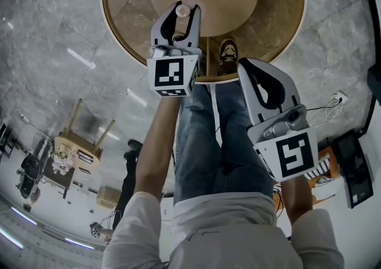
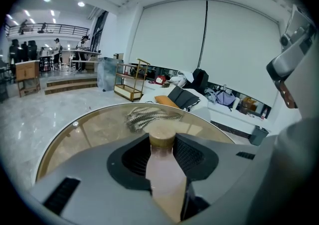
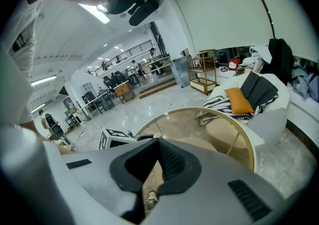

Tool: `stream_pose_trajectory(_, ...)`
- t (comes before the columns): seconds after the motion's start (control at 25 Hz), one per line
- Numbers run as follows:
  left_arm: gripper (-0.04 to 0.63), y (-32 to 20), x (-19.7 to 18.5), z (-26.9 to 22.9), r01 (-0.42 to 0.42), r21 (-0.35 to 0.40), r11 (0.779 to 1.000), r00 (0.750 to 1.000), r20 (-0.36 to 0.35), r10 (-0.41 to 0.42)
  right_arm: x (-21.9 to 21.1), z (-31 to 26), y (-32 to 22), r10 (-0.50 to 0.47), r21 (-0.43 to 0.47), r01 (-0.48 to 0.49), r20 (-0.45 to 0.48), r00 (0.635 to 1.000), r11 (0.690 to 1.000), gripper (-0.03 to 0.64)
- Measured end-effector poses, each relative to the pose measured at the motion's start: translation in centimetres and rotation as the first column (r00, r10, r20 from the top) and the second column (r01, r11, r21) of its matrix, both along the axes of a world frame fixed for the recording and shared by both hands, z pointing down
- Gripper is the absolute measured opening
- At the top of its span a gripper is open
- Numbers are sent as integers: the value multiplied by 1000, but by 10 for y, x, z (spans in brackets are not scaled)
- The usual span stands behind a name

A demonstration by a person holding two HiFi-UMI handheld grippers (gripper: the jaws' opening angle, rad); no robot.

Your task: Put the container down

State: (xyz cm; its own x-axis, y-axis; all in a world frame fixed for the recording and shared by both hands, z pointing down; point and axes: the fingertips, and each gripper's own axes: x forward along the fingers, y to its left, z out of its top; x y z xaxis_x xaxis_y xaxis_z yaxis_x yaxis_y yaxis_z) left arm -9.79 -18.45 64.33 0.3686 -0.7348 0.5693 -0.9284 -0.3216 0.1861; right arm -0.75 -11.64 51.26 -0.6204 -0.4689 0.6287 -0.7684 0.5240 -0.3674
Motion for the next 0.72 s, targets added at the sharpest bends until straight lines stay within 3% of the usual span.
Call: stream_pose_trajectory(0.72,149,-5,8,10,-17,27,999,1000,24,17,7,5,-5,-3,-4,2,-6,1000,1000,14)
